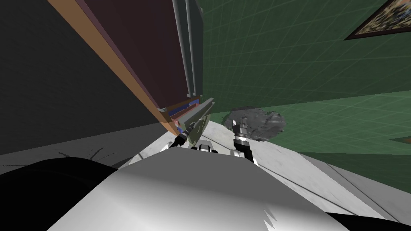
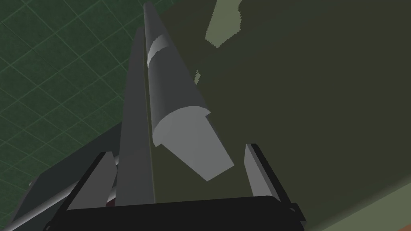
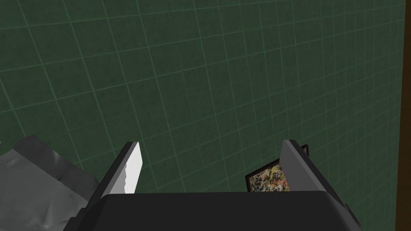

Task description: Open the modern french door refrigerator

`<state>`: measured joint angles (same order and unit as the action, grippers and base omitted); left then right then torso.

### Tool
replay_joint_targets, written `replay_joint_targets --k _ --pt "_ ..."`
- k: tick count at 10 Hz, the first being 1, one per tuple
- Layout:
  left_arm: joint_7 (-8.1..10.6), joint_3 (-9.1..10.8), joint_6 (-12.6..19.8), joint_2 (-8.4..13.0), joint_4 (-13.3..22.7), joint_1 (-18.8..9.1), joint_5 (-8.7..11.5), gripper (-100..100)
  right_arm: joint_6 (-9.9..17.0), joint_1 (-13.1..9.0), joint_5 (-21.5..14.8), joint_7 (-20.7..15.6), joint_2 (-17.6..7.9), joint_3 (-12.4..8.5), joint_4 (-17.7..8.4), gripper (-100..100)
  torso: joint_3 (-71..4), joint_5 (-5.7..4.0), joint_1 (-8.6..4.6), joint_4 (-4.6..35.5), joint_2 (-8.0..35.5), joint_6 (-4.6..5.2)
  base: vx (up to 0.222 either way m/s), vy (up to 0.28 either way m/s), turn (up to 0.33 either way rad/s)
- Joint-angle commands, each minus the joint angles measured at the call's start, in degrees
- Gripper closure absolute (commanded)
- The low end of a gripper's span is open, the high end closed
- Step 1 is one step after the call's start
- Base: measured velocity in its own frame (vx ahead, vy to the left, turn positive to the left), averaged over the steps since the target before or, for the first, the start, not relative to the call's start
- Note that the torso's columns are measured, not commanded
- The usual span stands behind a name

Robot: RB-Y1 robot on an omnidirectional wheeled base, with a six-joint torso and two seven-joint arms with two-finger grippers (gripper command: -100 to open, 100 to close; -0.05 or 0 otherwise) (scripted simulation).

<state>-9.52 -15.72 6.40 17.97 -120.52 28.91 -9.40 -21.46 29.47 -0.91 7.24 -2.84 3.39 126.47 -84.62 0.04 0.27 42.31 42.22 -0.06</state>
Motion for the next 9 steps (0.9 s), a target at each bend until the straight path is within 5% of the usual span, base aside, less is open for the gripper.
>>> replay_joint_targets --k 1,6,7,8,9 --pt "0.01 -0.23 2.25 1.04 -4.37 1.81 0.14 -100 0.0 0.0 0.0 0.0 0.0 0.0 0.0 0 0.08 -0.06 -0.24 0.02 0.13 0.01 0.027 0.025 0.043" --pt "0.03 -0.87 5.7 2.51 -11.13 4.84 0.31 -100 0.0 -0.01 0.0 0.0 0.01 0.01 0.0 0 0.04 -0.04 -0.26 -0.03 0.06 0.06 0.012 0.007 0.025" --pt "-0.06 -0.9 5.27 2.18 -10.27 4.49 0.18 -100 0.0 -0.01 0.0 0.0 0.01 0.01 0.0 0 0.04 -0.03 -0.22 -0.03 0.05 0.06 0.004 0.008 0.004" --pt "-0.05 -0.9 5.4 2.21 -10.43 4.55 0.19 0 0.0 -0.01 0.0 0.0 0.01 0.01 0.0 0 0.05 -0.03 -0.25 -0.03 0.06 0.06 0.0 0.0 0.0" --pt "-0.05 -0.9 5.39 2.21 -10.41 4.55 0.19 0 0.0 -0.01 0.0 0.0 0.01 0.01 0.0 0 0.05 -0.04 -0.28 -0.02 0.08 0.06 0.0 0.0 0.0"
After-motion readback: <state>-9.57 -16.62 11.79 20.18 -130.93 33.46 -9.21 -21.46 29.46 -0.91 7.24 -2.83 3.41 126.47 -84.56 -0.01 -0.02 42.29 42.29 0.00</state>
